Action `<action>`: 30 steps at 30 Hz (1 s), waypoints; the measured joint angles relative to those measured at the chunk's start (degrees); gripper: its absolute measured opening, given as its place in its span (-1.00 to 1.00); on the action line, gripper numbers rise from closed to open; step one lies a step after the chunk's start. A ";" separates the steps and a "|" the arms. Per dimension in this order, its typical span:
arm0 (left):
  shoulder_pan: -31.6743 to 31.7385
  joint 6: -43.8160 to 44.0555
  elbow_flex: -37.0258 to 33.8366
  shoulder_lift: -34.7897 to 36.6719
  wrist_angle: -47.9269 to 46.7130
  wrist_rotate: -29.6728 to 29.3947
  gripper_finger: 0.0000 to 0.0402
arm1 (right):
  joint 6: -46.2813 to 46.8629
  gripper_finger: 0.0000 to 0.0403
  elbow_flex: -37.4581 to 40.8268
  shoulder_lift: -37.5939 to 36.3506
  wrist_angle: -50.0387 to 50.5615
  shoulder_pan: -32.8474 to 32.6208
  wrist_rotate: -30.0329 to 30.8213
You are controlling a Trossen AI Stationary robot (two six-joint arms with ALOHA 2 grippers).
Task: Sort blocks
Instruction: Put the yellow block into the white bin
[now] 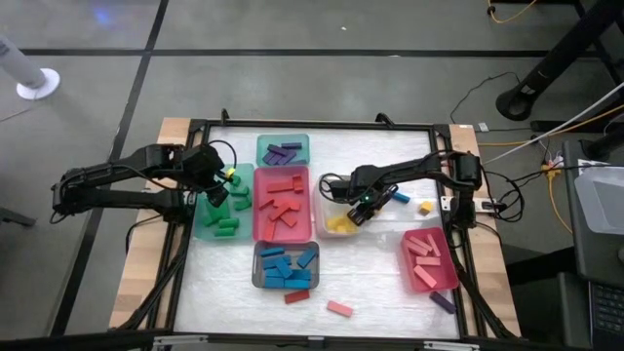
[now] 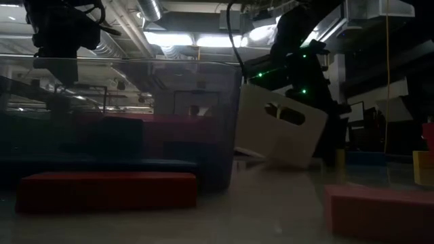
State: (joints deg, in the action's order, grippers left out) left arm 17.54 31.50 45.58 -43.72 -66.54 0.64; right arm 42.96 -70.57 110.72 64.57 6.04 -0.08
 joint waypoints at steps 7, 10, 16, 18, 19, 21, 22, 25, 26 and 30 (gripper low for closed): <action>0.00 0.18 0.00 0.02 -0.01 -0.02 -0.40 | 0.04 -0.35 -0.02 0.00 0.09 0.00 -3.37; 0.00 0.20 0.00 0.02 -0.02 -0.02 -0.40 | 0.18 -0.35 -0.94 -0.29 2.17 -0.01 -5.08; 0.00 0.20 0.00 0.02 0.02 -0.02 -0.40 | 0.23 -0.22 -7.47 -2.54 10.02 -0.02 -4.47; 0.00 0.20 0.00 0.02 0.04 -0.02 -0.40 | 0.24 -0.23 -10.60 -3.09 13.18 -0.02 -4.15; 0.00 0.20 0.00 0.02 0.04 -0.01 -0.40 | 0.24 -0.25 -12.33 -3.29 14.38 -0.04 -4.06; 0.00 0.20 0.00 0.02 0.10 -0.02 -0.40 | 0.24 -0.30 -16.24 -3.37 16.34 -0.07 -4.06; 0.00 0.16 0.00 0.02 0.08 -0.02 -0.40 | 0.24 -0.31 -18.11 -3.37 16.91 -0.09 -4.06; 0.00 0.14 0.00 0.02 0.10 -0.02 -0.40 | 0.24 -0.32 -23.13 -3.37 15.24 -0.78 -4.04; 0.00 0.17 0.00 0.02 0.10 -0.02 -0.40 | 0.24 -0.30 -24.42 -3.37 14.19 -1.10 -4.04; 0.00 0.01 0.00 0.07 0.14 -0.02 -0.40 | 0.22 -0.14 -27.21 -3.39 7.97 -2.60 -4.04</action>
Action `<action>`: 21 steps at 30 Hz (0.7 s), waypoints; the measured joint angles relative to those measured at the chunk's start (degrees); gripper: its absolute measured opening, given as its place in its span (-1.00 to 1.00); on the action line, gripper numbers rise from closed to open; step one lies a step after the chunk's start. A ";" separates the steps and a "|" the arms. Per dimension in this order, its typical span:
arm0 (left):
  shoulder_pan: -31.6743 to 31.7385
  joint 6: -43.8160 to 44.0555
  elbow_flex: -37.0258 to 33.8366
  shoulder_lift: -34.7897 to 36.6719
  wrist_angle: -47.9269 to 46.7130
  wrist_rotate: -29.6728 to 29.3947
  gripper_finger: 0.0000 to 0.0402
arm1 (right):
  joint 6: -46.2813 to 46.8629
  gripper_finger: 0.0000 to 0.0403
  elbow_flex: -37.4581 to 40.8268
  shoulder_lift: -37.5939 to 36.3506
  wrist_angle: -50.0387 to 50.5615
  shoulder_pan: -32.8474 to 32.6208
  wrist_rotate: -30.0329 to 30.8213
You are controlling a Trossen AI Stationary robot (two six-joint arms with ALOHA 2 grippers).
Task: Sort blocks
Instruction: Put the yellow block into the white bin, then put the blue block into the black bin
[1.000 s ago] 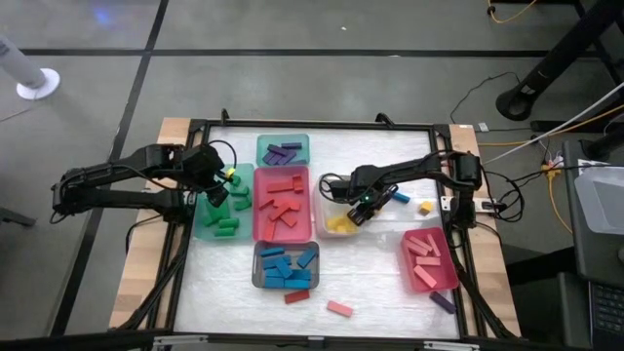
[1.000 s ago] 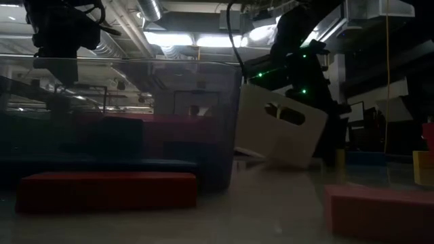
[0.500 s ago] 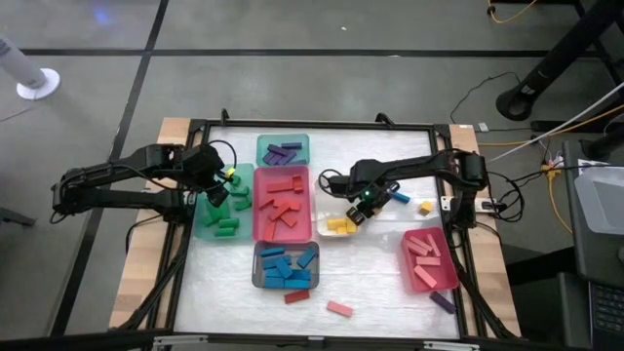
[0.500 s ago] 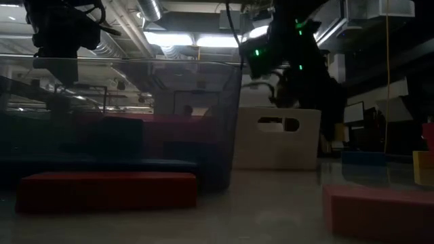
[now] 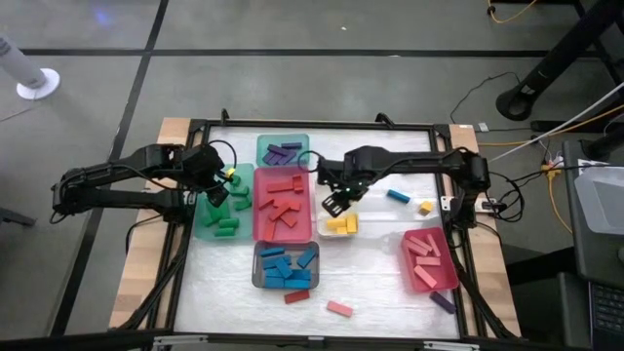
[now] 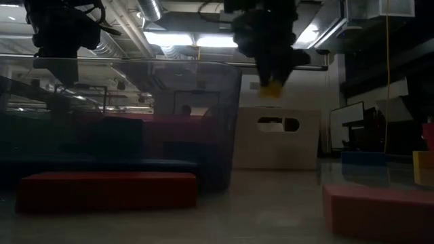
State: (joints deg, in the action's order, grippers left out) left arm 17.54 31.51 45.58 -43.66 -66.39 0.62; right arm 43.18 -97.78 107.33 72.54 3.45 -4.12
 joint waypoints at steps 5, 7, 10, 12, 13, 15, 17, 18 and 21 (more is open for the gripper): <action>0.00 0.00 0.00 0.00 0.02 -0.03 -0.40 | -0.07 0.03 0.00 0.29 -7.63 -1.76 1.26; 0.00 0.00 0.00 0.00 0.02 -0.20 -0.40 | -0.13 0.07 0.02 0.51 -8.43 -1.82 1.48; 0.00 -0.02 0.00 -0.02 0.05 -1.06 -0.40 | -0.11 0.09 0.03 0.52 -7.69 -1.64 1.09; 0.00 -0.02 0.00 0.00 0.05 -1.46 -0.40 | -0.07 0.09 0.02 0.51 -5.42 -1.12 1.07; 0.00 -0.02 0.00 -0.02 0.05 -1.48 -0.40 | -0.07 0.07 0.04 0.43 -3.51 -1.00 1.12; 0.00 -0.02 0.00 -0.02 0.06 -1.49 -0.40 | -0.94 0.04 0.04 0.15 0.91 -0.31 1.82; 0.00 -0.02 0.00 -0.02 0.06 -1.48 -0.40 | -3.76 0.01 0.02 0.11 6.55 0.56 3.37; 0.00 -0.02 0.00 -0.02 0.07 -1.49 -0.40 | -5.51 0.00 0.04 0.11 9.48 0.96 4.54; 0.00 -0.02 0.00 -0.02 0.07 -1.49 -0.40 | -9.46 -0.03 0.04 0.11 16.35 2.51 8.19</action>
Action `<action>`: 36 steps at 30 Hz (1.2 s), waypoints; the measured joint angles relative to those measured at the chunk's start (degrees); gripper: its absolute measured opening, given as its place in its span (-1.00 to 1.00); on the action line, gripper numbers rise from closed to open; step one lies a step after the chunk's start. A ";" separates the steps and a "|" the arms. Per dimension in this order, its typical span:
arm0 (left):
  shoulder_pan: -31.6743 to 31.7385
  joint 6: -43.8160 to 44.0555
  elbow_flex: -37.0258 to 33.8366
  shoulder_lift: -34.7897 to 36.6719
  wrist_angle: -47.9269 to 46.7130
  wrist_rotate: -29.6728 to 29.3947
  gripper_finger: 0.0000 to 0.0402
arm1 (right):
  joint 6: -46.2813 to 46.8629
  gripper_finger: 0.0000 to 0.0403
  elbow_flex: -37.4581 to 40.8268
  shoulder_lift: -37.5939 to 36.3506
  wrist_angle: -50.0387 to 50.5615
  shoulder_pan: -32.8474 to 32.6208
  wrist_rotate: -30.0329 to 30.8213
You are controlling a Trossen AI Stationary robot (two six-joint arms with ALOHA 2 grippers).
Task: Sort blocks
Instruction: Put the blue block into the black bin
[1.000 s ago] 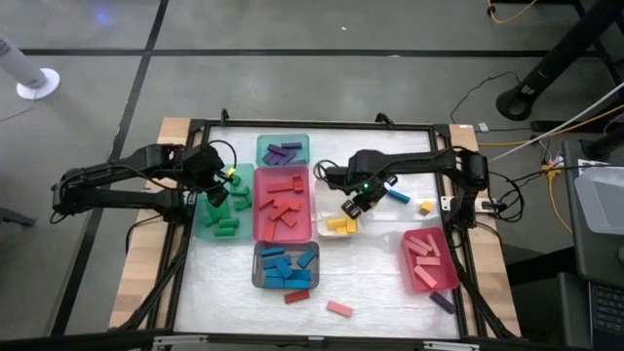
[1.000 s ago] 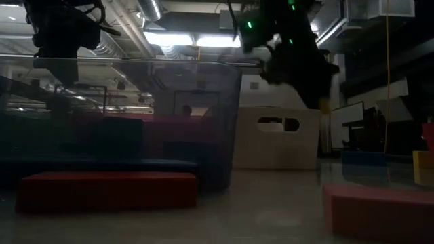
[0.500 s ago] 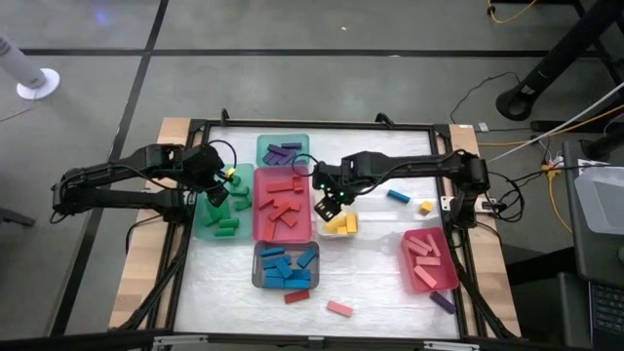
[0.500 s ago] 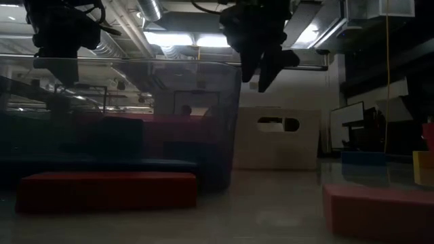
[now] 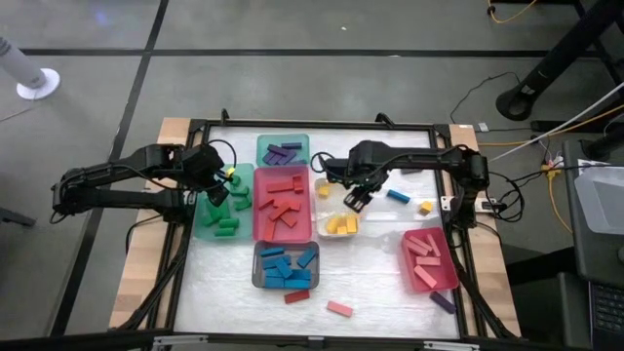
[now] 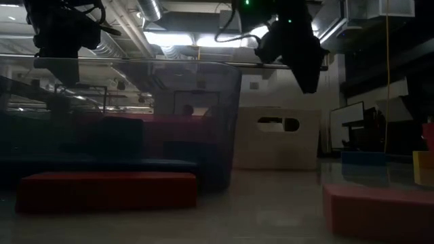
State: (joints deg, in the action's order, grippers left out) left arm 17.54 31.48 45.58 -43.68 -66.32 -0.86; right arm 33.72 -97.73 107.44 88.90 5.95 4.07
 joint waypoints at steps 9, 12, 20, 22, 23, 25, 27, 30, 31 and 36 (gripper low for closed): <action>0.00 0.02 0.00 -0.04 0.00 0.00 -0.40 | -10.32 -0.04 4.41 -0.37 1.15 6.82 -0.59; 0.00 0.02 0.00 -0.02 0.00 0.00 -0.40 | -11.19 -0.04 9.77 -1.86 0.42 8.67 -1.09; 0.00 0.00 0.00 -0.02 0.02 -0.64 -0.40 | -11.14 -0.04 30.45 -11.00 -12.38 10.54 -7.70; 0.00 0.02 0.00 -0.02 0.12 -1.47 -0.40 | -11.03 -0.04 35.05 -12.70 -18.25 10.62 -9.48; 0.00 0.01 0.00 -0.02 0.24 -1.78 -0.40 | -10.98 -0.04 36.99 -13.30 -20.28 10.60 -9.62; 0.00 0.04 0.00 -0.02 0.90 -1.97 -0.40 | -10.94 -0.04 40.09 -13.70 -22.61 10.61 -8.02; 0.00 0.59 0.00 -0.02 2.54 -1.97 -0.40 | -10.87 -0.04 41.99 -13.64 -24.24 10.60 -4.98; 0.00 2.46 0.00 -0.02 4.93 -1.95 -0.40 | -10.87 -0.04 42.71 -13.64 -24.66 10.60 -2.94; 0.00 3.14 0.00 -0.02 5.72 -1.97 -0.40 | -10.90 -0.04 42.54 -13.64 -24.67 10.60 -2.81; 0.00 4.70 0.00 -0.02 8.50 -1.97 -0.40 | -14.01 -0.04 41.15 -13.66 -24.43 10.58 0.18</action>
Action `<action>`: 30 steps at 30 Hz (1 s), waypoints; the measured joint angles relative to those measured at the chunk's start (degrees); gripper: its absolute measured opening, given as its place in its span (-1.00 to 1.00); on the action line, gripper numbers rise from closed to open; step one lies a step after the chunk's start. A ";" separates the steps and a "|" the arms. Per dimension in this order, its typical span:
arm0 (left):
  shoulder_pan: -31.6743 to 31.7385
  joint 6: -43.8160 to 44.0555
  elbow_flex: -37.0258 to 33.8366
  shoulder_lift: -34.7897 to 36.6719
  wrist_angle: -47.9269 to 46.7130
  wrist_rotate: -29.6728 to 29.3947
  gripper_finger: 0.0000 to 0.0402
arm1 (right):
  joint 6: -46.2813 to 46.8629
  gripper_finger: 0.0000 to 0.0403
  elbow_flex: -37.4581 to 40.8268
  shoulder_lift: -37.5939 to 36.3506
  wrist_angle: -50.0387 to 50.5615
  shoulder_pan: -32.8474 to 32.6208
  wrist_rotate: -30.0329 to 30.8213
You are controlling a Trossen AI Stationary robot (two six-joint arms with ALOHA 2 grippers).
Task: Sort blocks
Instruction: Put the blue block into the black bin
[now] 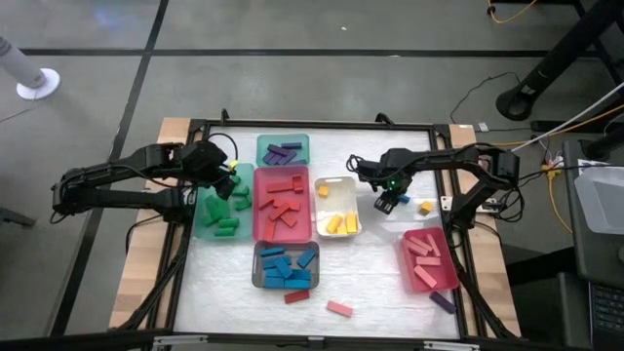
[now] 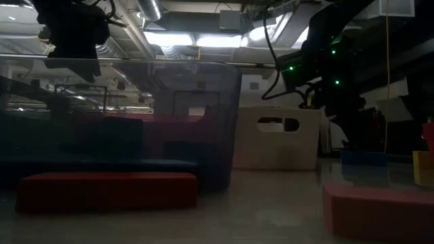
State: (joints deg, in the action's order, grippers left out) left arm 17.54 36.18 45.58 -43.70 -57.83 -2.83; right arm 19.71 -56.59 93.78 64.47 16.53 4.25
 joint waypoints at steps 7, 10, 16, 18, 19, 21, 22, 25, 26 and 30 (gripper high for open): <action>-0.02 1.42 0.02 0.00 0.97 0.00 -0.40 | -2.87 -0.04 2.93 0.00 -4.22 0.52 0.04; -0.02 1.38 0.02 0.00 1.05 0.02 -0.40 | -3.53 -0.04 5.58 0.00 -7.66 0.50 0.00; -0.02 1.36 0.02 0.00 1.96 0.00 -0.40 | -3.04 -0.17 6.63 0.01 -9.66 0.48 -0.45; -0.02 1.36 0.02 0.00 2.23 0.00 -0.40 | -3.06 -0.31 6.65 0.01 -10.66 0.48 -0.50; -0.02 1.36 0.02 0.00 2.46 0.00 -0.40 | -3.06 -0.39 6.65 0.02 -11.09 0.48 -0.64; -0.02 1.36 0.02 0.00 3.69 0.00 -0.40 | -2.96 -0.57 6.65 0.02 -12.32 0.48 -0.79; -0.02 1.36 0.02 0.00 4.28 0.00 -0.40 | -1.96 -0.66 6.63 0.00 -12.72 0.35 -0.77; -0.02 1.33 0.02 0.00 5.56 0.01 -0.40 | 1.21 -0.74 6.12 -0.01 -13.56 0.37 -0.99; -0.02 1.33 0.02 0.00 5.74 0.02 -0.40 | 2.13 -0.74 5.63 0.02 -13.86 0.37 -1.03; -0.02 1.33 0.02 0.00 7.78 0.00 -0.40 | 4.16 -0.74 1.68 0.02 -13.68 0.37 -1.61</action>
State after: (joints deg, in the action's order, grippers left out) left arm 17.52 37.52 45.60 -43.70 -50.05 -2.83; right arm 23.87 -54.91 93.80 50.78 16.91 2.65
